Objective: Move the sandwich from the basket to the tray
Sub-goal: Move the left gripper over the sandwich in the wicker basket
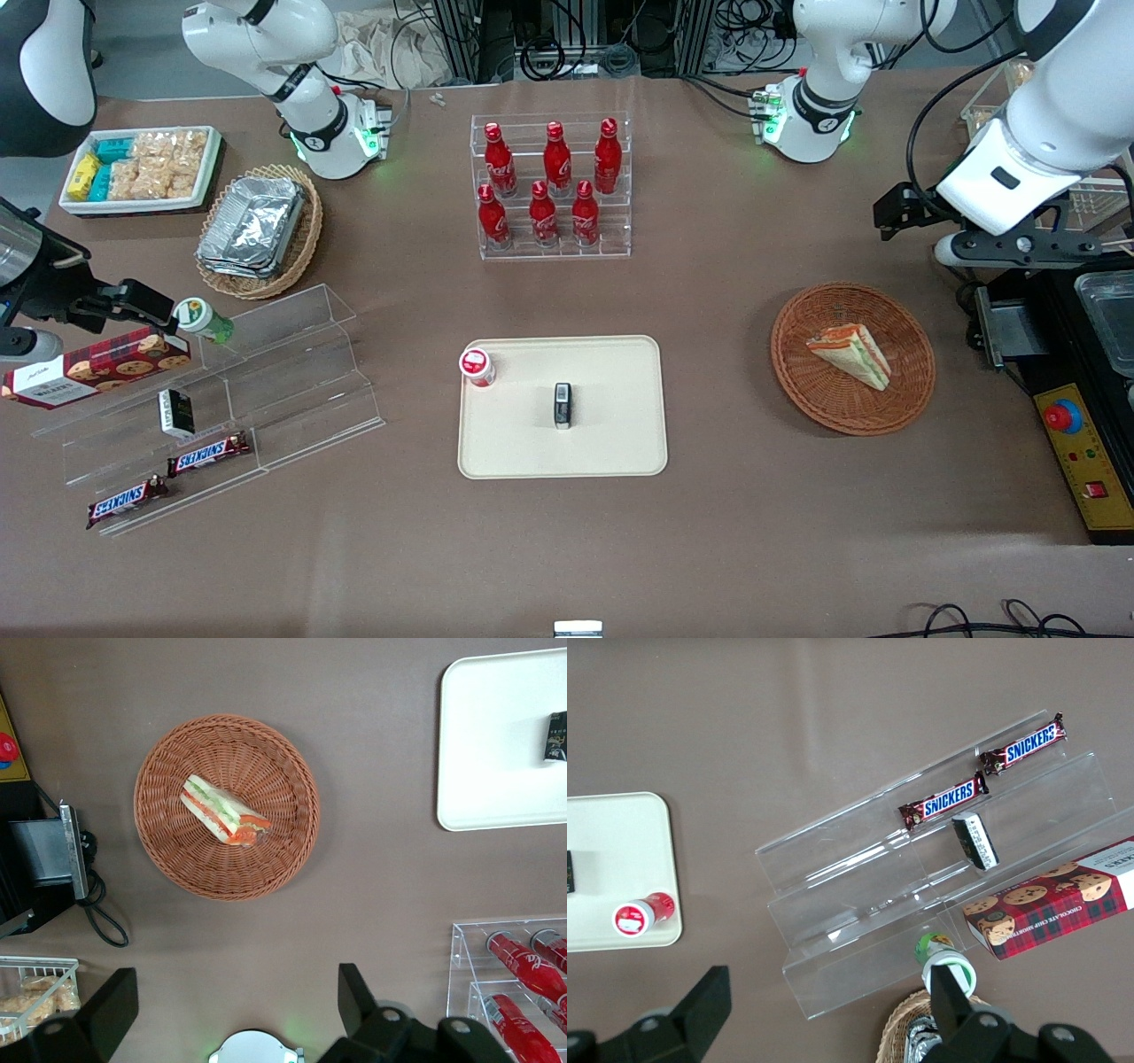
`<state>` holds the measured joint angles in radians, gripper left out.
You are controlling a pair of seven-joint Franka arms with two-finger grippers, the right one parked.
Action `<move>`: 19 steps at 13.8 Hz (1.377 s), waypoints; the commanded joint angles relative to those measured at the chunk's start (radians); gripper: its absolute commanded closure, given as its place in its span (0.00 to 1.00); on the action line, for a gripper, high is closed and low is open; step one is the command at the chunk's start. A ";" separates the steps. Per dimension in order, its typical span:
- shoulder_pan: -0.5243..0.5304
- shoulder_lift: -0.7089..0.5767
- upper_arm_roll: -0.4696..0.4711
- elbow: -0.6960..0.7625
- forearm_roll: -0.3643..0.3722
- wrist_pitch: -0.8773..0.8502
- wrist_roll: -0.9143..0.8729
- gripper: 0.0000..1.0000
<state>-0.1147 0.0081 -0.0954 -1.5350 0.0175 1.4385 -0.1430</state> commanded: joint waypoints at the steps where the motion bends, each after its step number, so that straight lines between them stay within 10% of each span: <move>1: 0.001 -0.008 0.000 0.007 0.001 -0.003 -0.018 0.00; 13: 0.004 -0.005 0.049 -0.022 -0.072 0.008 -0.469 0.00; 19: 0.003 -0.140 0.155 -0.362 -0.085 0.329 -0.668 0.00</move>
<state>-0.1108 -0.0330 0.0483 -1.7258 -0.0494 1.6413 -0.7346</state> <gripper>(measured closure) 0.000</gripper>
